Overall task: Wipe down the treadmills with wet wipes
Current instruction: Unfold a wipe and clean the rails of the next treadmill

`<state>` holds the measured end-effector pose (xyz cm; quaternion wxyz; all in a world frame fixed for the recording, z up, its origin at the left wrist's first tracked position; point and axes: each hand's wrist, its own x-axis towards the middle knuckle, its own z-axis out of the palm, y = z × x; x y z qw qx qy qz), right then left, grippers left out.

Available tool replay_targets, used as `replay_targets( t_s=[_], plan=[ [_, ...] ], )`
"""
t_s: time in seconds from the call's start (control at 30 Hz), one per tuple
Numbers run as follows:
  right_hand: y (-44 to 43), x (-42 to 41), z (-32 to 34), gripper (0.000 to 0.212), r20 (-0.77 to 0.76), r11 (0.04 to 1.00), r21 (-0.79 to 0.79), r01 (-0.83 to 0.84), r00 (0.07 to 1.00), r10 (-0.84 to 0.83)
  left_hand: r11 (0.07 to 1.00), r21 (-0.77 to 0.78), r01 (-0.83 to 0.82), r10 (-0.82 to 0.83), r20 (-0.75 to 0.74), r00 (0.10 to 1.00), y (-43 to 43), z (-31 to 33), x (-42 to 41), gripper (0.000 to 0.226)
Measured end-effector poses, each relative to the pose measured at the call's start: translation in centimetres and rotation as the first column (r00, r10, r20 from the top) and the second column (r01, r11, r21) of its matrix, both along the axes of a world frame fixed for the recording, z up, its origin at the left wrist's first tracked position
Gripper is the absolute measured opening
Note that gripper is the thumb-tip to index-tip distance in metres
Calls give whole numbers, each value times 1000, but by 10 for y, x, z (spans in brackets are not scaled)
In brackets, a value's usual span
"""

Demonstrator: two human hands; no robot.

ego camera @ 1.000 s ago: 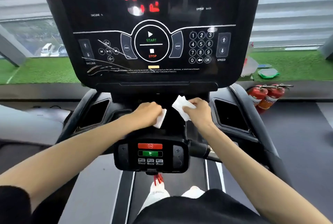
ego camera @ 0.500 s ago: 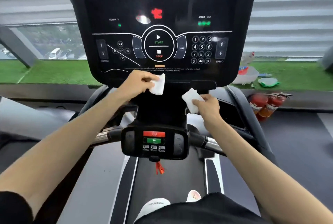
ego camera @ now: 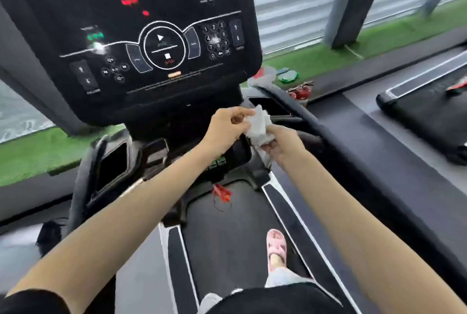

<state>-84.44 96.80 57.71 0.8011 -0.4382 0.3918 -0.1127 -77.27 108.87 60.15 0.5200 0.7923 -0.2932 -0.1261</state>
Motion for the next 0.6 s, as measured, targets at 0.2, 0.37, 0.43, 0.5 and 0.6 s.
replay_targets(
  t_s=[0.2,0.37,0.43,0.5,0.6],
  plan=[
    [-18,-135,-6,16,1,968,-40,249,968,-249,956,33,291,-291,21,956,-54,-24,-101,34],
    [-29,-230,-9,16,39,904,24,426,903,-427,892,87,445,-447,16,894,-96,-28,-182,35],
    [-35,-272,-12,13,56,870,38,492,868,-493,850,121,513,-518,16,855,-112,-31,-218,33],
    [-45,-319,-18,18,60,831,44,554,829,-556,813,130,567,-573,11,819,-129,-33,-262,33],
    [-57,-403,-20,39,83,789,6,614,786,-612,745,131,655,-659,-9,752,-156,-33,-340,31]
  ],
)
